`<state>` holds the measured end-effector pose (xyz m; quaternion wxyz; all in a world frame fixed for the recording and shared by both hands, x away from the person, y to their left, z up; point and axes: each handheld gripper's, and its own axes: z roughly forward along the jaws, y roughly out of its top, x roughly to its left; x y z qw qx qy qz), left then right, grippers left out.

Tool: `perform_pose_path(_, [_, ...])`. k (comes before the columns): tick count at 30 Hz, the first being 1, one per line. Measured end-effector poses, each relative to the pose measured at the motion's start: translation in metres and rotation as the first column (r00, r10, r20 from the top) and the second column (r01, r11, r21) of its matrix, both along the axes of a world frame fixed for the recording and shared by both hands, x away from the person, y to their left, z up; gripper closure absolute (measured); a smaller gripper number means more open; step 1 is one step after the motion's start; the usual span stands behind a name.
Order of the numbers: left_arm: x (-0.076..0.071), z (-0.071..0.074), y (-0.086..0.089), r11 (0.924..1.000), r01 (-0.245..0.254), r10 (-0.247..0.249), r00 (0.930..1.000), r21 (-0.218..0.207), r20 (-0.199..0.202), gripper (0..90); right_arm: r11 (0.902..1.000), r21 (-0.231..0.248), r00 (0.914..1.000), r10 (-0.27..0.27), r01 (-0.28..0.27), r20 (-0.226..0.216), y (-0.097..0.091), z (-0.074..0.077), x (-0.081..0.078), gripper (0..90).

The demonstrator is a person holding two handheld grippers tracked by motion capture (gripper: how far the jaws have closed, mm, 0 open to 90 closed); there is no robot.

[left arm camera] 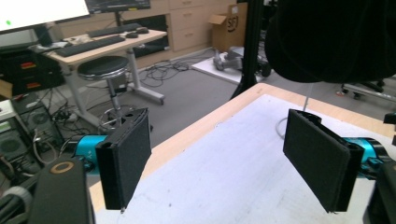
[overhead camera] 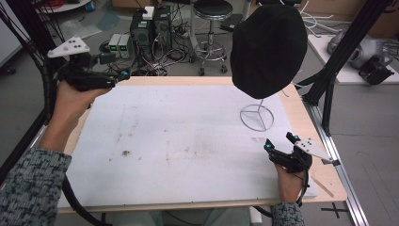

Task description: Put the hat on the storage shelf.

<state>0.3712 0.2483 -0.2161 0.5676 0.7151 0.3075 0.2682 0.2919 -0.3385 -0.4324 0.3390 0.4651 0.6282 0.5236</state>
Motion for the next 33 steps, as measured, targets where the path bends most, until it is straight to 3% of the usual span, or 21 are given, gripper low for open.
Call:
perform_pose_path(9, [-0.033, -0.048, 0.023, 0.998, -0.062, 0.062, 0.9976, -0.017, 0.029, 22.6, 1.0, -0.003, 1.0, 0.0, 0.0, -0.006, 0.001, 0.0, 0.0, 10.0])
perform_pose_path(22, [-0.061, -0.115, 0.049, 0.9885, -0.149, 0.148, 0.9889, -0.028, -0.011, 22.6, 0.9999, -0.013, 1.0, 0.0, 0.0, -0.005, 0.002, -0.001, 0.0, 10.0])
perform_pose_path(26, [-0.065, -0.127, 0.051, 0.9872, -0.154, 0.153, 0.9878, -0.041, -0.029, 22.5, 0.9999, -0.011, 0.9999, 0.001, -0.001, -0.013, 0.002, -0.001, 0.0, 10.0])
perform_pose_path(33, [-0.069, -0.133, 0.048, 0.9875, -0.156, 0.155, 0.9876, -0.025, -0.025, 22.5, 0.9999, -0.012, 1.0, -0.003, 0.002, -0.006, 0.001, 0.0, 0.0, 10.0])
